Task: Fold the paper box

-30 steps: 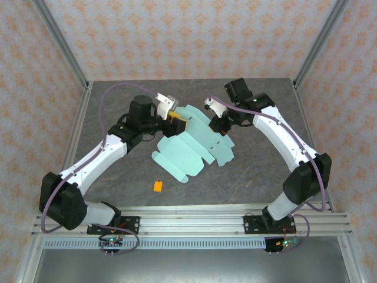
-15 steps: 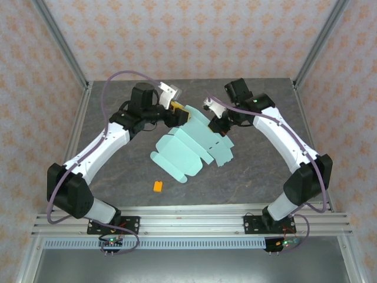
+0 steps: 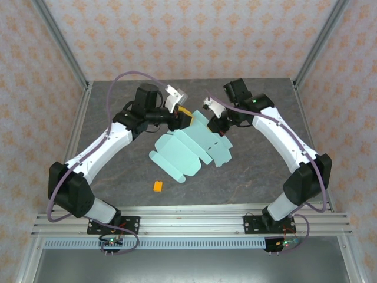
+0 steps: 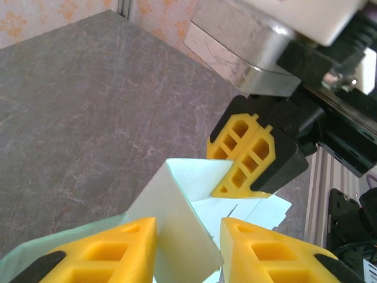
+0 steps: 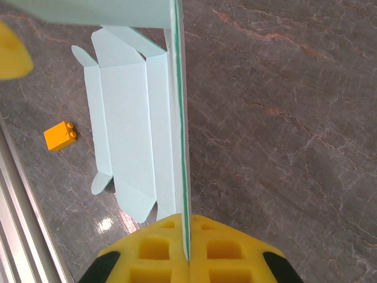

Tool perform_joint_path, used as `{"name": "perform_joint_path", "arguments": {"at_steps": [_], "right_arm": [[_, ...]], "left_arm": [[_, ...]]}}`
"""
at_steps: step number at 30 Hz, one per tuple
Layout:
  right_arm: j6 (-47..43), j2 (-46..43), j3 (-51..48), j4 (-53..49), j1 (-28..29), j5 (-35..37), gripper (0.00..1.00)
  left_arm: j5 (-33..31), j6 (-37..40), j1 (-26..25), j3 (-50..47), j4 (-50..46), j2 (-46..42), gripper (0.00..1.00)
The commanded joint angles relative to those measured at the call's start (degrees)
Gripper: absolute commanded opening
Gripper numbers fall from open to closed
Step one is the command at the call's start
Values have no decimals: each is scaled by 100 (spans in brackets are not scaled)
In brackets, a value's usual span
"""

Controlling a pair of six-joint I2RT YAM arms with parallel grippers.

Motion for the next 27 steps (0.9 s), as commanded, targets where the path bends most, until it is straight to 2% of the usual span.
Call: {"name": "perform_joint_path", "arguments": {"at_steps": [1, 8, 12, 17, 23, 27], "right_arm": [[272, 149, 271, 120, -22, -146, 0], [494, 231, 363, 237, -11, -461, 0], [454, 148, 263, 282, -17, -394, 0], [231, -15, 106, 186, -55, 149, 0], [-229, -3, 49, -70, -48, 1171, 0], [-650, 241, 103, -180, 37, 2160, 0]], "left_arm": [[249, 175, -122, -110, 102, -170, 34], [193, 238, -312, -28, 44, 103, 36], [28, 219, -336, -60, 46, 131, 39], [-488, 47, -277, -344, 200, -206, 47], [-1413, -829, 44, -1279, 754, -1016, 52], [-2214, -1421, 384, -2000, 970, -1702, 55]]}}
